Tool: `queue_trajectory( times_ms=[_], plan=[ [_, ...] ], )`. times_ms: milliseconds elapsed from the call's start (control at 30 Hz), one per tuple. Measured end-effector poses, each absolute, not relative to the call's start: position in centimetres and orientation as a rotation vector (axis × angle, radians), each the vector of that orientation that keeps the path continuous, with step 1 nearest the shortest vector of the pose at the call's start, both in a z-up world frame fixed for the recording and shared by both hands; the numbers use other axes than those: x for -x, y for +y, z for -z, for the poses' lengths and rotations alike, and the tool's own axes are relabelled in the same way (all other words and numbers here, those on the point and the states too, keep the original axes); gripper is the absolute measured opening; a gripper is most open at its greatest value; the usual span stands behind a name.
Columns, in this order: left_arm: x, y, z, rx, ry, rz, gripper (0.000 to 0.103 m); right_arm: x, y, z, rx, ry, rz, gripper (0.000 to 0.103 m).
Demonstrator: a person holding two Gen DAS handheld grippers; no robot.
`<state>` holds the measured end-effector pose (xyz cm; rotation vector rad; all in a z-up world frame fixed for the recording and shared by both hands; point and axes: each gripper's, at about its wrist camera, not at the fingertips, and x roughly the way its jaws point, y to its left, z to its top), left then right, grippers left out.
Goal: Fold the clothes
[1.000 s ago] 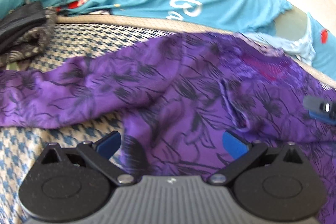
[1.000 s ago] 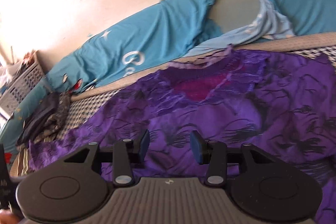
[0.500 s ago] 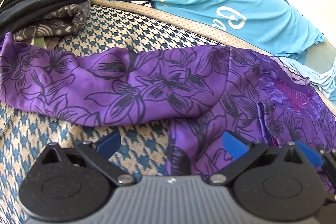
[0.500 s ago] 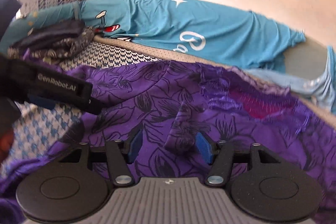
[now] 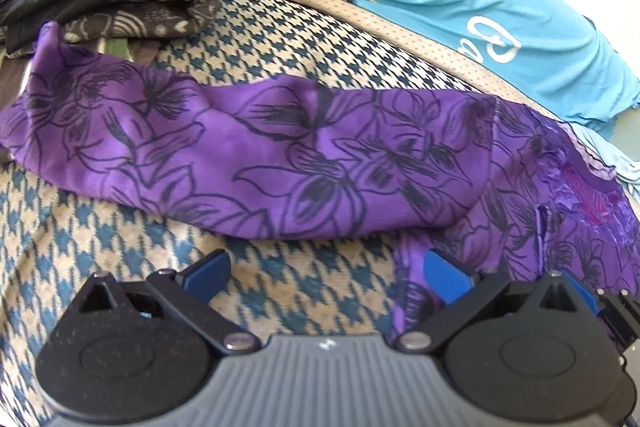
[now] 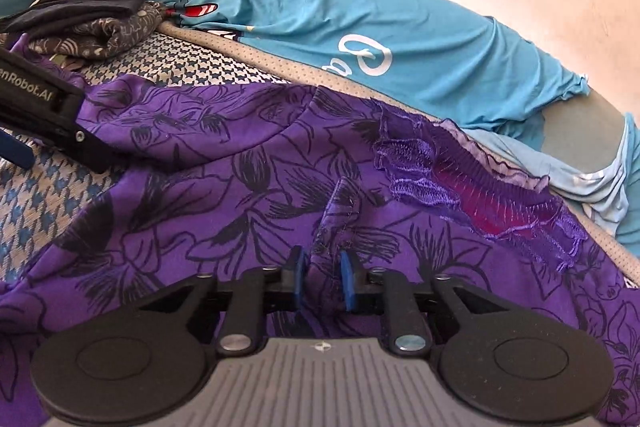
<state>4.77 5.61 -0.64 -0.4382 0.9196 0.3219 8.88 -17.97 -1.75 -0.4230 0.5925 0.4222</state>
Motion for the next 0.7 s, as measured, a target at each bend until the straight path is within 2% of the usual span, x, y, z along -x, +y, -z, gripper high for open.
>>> queue_trajectory(
  times_ms=[400,633,700],
  plan=[
    [-4.3,6.6,0.7,0.468,0.911,-0.297,0.103,-8.8,-17.4,-0.9,0.258,0.522,-0.443,0.006],
    [-4.0,7.0,0.5,0.487,0.898,-0.321,0.103,-8.5,-16.0,-0.1,0.262,0.605,-0.576,0.007],
    [-3.9,7.3,0.4,0.492,0.895,-0.329,0.103,-8.3,-15.8,0.2,0.251,0.631,-0.589,0.011]
  ],
)
